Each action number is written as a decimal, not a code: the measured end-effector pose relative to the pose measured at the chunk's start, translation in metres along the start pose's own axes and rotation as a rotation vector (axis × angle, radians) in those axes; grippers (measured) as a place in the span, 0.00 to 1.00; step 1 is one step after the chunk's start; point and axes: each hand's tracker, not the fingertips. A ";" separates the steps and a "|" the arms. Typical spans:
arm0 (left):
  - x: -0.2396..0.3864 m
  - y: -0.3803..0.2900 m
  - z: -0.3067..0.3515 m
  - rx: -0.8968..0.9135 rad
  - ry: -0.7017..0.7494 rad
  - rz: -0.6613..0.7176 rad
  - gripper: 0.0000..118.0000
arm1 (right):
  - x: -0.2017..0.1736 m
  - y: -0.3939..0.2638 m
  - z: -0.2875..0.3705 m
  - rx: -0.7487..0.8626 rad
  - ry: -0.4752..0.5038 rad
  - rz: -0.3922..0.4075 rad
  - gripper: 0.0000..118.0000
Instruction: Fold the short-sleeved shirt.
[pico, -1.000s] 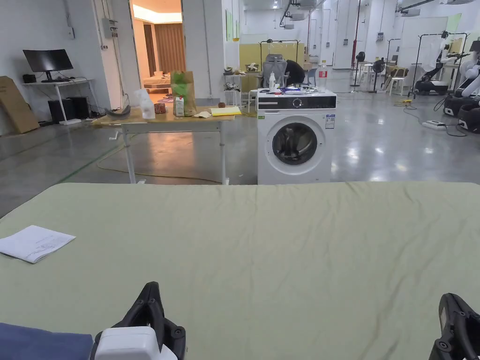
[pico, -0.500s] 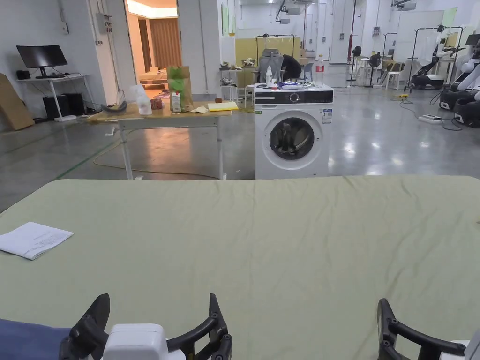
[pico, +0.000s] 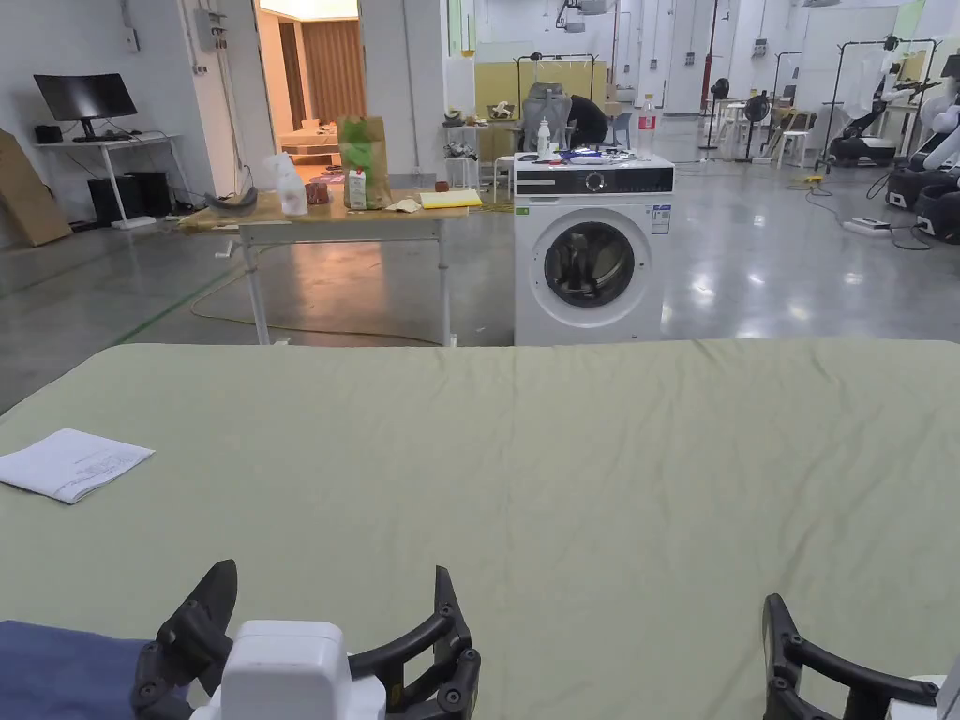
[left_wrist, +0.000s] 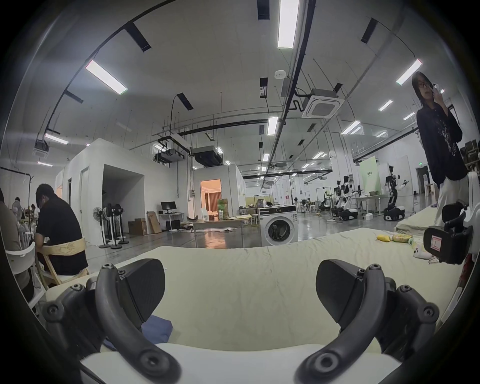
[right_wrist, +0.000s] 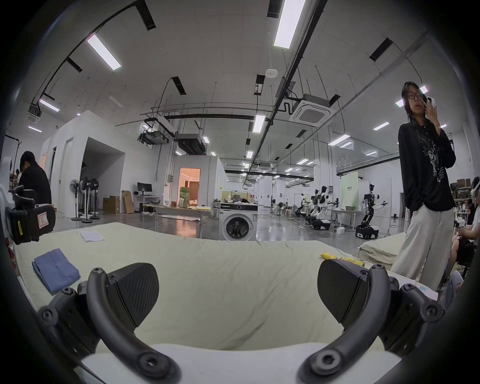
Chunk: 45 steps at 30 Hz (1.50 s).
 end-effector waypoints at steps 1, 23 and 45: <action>0.000 0.002 -0.001 -0.003 0.003 0.004 0.91 | 0.000 0.000 -0.001 0.000 0.002 0.002 1.00; -0.010 -0.001 -0.009 -0.038 -0.037 0.057 0.91 | -0.009 -0.002 -0.005 -0.014 0.027 0.010 1.00; 0.001 0.003 -0.018 -0.223 0.045 0.247 0.91 | -0.015 -0.003 -0.006 -0.050 0.036 0.034 1.00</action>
